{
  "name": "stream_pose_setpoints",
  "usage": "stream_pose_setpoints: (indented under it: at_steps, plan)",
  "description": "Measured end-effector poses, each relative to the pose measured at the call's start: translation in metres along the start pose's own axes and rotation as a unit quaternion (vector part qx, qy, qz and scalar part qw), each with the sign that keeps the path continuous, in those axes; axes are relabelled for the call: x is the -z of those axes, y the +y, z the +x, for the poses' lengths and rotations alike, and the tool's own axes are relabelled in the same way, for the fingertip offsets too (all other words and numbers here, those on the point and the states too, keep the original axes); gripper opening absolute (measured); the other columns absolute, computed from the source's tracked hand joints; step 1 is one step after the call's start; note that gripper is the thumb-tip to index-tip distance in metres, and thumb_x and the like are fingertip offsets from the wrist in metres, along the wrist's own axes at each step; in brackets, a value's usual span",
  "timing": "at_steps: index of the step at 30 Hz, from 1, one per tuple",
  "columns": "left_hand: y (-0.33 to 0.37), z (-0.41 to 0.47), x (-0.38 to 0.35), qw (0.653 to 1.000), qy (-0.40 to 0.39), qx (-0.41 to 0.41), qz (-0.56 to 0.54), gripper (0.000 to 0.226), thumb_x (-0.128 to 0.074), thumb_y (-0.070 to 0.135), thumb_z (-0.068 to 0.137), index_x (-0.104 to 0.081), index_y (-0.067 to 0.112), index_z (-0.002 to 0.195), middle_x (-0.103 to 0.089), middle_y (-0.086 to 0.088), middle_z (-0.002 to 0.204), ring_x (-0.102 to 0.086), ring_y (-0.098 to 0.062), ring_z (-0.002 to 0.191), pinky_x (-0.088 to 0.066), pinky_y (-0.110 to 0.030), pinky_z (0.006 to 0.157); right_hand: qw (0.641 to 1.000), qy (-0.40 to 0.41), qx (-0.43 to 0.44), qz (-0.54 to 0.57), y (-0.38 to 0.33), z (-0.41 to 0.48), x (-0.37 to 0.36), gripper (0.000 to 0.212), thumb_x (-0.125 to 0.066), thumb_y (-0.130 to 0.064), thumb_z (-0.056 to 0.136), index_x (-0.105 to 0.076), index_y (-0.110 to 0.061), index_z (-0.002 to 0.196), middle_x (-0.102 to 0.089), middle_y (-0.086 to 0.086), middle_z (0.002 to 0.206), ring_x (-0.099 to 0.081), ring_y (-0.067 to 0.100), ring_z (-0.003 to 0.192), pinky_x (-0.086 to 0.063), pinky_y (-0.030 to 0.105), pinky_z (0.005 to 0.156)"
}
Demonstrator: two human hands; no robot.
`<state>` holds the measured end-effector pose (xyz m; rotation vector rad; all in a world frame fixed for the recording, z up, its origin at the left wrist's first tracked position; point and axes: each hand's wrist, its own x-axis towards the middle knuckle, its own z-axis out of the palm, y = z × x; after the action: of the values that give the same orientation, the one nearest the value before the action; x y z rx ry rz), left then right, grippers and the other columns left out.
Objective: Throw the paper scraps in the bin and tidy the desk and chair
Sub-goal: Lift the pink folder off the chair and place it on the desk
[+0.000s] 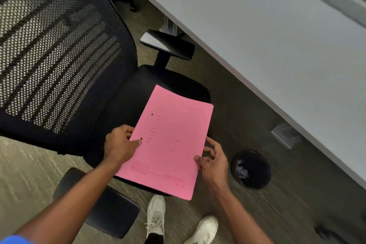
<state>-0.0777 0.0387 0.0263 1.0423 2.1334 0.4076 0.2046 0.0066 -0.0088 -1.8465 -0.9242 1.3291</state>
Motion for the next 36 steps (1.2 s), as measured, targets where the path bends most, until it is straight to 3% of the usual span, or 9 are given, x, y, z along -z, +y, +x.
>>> stream_pose_setpoints:
  at_steps: [3,7,13,15,18,22,28,34,36]
  plan:
    - [0.014,-0.029,0.001,0.999,-0.004,-0.001,-0.035,0.030,-0.085,0.015,0.089,-0.072,0.018,0.116,-0.074,0.004,0.101,-0.073,-0.018,0.087,-0.055,-0.031,0.063,0.999,0.007,0.021,-0.024,-0.010,-0.013,0.029,0.072,-0.078,0.004,0.085,-0.056,-0.033,0.142,-0.076,-0.008,0.111,-0.077,0.019,0.088,-0.066,0.039,0.073]
    - [0.038,-0.072,0.002,0.998,0.006,-0.022,-0.063,0.033,-0.081,0.013,0.092,-0.070,0.020,0.122,-0.072,0.008,0.103,-0.072,-0.017,0.092,-0.054,-0.028,0.067,0.997,0.005,0.048,-0.057,-0.030,-0.032,0.065,0.071,-0.075,0.000,0.089,-0.051,-0.040,0.143,-0.072,-0.011,0.117,-0.076,0.014,0.089,-0.067,0.043,0.075]
    - [0.086,-0.142,-0.008,0.990,0.046,-0.031,-0.133,0.036,-0.077,0.008,0.094,-0.065,0.016,0.128,-0.071,0.003,0.111,-0.071,-0.022,0.103,-0.063,-0.044,0.085,0.994,0.010,0.078,-0.075,-0.072,-0.065,0.125,0.071,-0.071,-0.004,0.095,-0.045,-0.039,0.150,-0.069,-0.014,0.120,-0.072,-0.001,0.092,-0.061,0.020,0.064]
    - [0.102,-0.162,-0.012,0.988,0.045,-0.039,-0.144,0.037,-0.077,0.008,0.095,-0.064,0.015,0.128,-0.071,0.001,0.112,-0.071,-0.021,0.102,-0.063,-0.039,0.082,0.993,0.018,0.091,-0.076,-0.085,-0.074,0.151,0.068,-0.071,-0.005,0.095,-0.046,-0.037,0.150,-0.069,-0.014,0.121,-0.069,-0.005,0.094,-0.059,0.014,0.066]
    - [0.127,-0.190,-0.016,0.985,0.051,-0.059,-0.154,0.036,-0.077,0.006,0.094,-0.066,0.012,0.128,-0.071,0.003,0.108,-0.069,-0.011,0.092,-0.056,-0.023,0.072,0.990,0.028,0.112,-0.085,-0.099,-0.082,0.191,0.068,-0.074,-0.009,0.094,-0.048,-0.039,0.149,-0.070,-0.017,0.119,-0.070,-0.001,0.100,-0.063,0.022,0.077]
    - [0.159,-0.220,-0.022,0.981,0.056,-0.082,-0.167,0.038,-0.079,0.006,0.093,-0.068,0.012,0.129,-0.074,0.002,0.110,-0.071,-0.016,0.098,-0.056,-0.024,0.074,0.985,0.026,0.137,-0.099,-0.113,-0.089,0.239,0.068,-0.075,-0.014,0.094,-0.046,-0.036,0.151,-0.070,-0.018,0.120,-0.071,0.005,0.104,-0.060,0.027,0.088]
    - [0.201,-0.247,-0.033,0.977,0.047,-0.108,-0.175,0.038,-0.079,0.008,0.093,-0.068,0.014,0.129,-0.074,0.003,0.110,-0.073,-0.018,0.100,-0.064,-0.044,0.086,0.982,0.015,0.155,-0.108,-0.129,-0.090,0.295,0.068,-0.075,-0.021,0.095,-0.042,-0.039,0.152,-0.068,-0.019,0.124,-0.070,0.007,0.104,-0.055,0.020,0.081]
    - [0.235,-0.246,-0.036,0.974,0.026,-0.146,-0.174,0.039,-0.078,0.010,0.094,-0.067,0.017,0.130,-0.072,0.010,0.106,-0.071,-0.005,0.094,-0.058,-0.023,0.071,0.984,0.048,0.151,-0.078,-0.146,-0.089,0.315,0.064,-0.074,-0.022,0.096,-0.043,-0.040,0.150,-0.066,-0.022,0.121,-0.069,-0.002,0.102,-0.051,0.007,0.066]
    - [0.246,-0.239,-0.034,0.974,0.021,-0.152,-0.168,0.040,-0.078,0.010,0.094,-0.066,0.018,0.131,-0.072,0.009,0.108,-0.072,-0.008,0.096,-0.059,-0.025,0.073,0.985,0.054,0.150,-0.070,-0.151,-0.086,0.317,0.064,-0.074,-0.021,0.097,-0.043,-0.038,0.150,-0.065,-0.023,0.122,-0.067,-0.009,0.100,-0.051,0.004,0.065]
